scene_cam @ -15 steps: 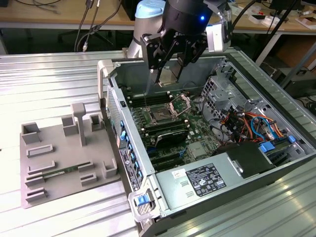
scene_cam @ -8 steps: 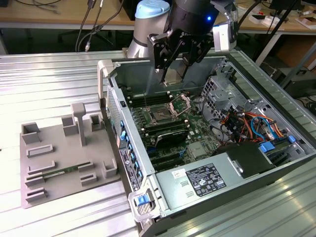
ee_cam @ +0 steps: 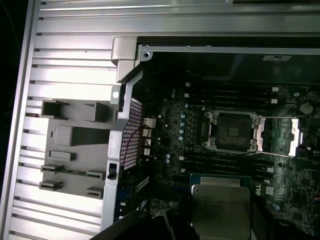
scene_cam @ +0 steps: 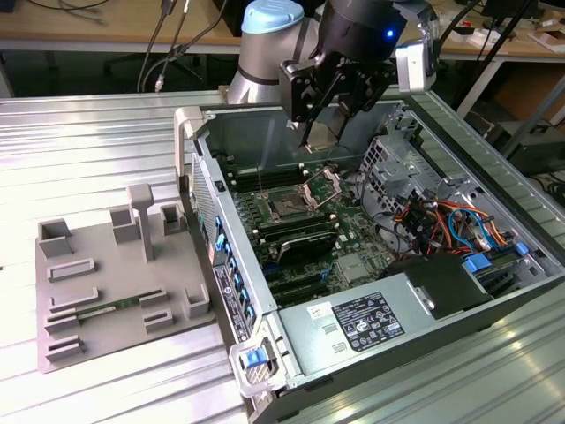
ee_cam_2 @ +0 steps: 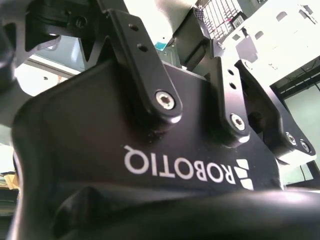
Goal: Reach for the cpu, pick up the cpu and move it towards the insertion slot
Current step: 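Pick up the cpu and move it towards the insertion slot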
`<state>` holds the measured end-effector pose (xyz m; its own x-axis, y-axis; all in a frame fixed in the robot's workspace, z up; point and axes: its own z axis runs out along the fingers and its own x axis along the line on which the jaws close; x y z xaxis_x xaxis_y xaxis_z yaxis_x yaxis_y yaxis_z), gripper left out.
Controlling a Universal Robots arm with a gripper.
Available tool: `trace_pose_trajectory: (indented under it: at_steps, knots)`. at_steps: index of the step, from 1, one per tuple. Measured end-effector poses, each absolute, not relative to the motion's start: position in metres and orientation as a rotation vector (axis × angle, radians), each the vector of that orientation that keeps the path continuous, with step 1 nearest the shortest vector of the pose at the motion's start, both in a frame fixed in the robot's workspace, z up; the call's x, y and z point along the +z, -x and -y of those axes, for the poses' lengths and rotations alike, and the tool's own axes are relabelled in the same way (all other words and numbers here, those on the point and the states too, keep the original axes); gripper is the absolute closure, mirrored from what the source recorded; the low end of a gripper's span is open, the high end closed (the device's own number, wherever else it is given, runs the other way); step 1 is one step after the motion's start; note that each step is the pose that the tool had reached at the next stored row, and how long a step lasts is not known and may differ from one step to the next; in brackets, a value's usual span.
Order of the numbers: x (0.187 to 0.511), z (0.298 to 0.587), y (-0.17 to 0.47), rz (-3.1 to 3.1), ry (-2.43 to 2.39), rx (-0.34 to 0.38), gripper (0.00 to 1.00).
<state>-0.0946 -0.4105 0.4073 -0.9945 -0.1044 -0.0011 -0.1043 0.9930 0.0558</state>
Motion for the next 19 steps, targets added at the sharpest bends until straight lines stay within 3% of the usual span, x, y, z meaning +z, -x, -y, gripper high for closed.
trace_pose_trajectory:
  at_steps: [19]
  knots:
    - [0.407,0.411,0.061,3.134,-0.164,-0.088,0.45]
